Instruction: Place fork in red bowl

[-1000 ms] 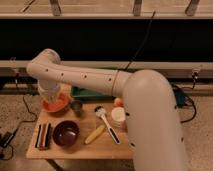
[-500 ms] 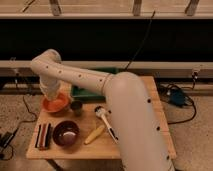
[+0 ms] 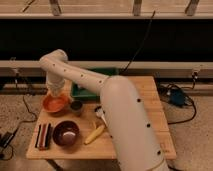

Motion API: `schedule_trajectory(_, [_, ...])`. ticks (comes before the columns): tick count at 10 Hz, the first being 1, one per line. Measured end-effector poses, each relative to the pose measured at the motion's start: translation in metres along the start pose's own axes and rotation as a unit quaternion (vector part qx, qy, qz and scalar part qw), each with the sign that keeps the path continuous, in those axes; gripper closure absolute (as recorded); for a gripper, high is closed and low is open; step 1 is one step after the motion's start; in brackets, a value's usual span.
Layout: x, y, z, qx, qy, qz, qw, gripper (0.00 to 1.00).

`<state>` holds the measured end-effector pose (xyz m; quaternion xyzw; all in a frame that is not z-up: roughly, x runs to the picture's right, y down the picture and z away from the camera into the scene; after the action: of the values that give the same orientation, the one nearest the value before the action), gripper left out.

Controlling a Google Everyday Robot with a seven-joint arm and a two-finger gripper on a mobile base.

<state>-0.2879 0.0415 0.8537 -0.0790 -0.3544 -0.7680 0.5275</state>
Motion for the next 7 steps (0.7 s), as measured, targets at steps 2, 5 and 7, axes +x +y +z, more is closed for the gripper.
schedule_trajectory(2, [-0.007, -0.001, 0.006, 0.006, -0.003, 0.002, 1.0, 0.35])
schedule_trajectory(5, [-0.024, 0.0, 0.01, 0.006, -0.008, 0.001, 0.9999, 0.28])
schedule_trajectory(7, [-0.031, -0.003, 0.014, 0.003, -0.011, -0.004, 0.9999, 0.28])
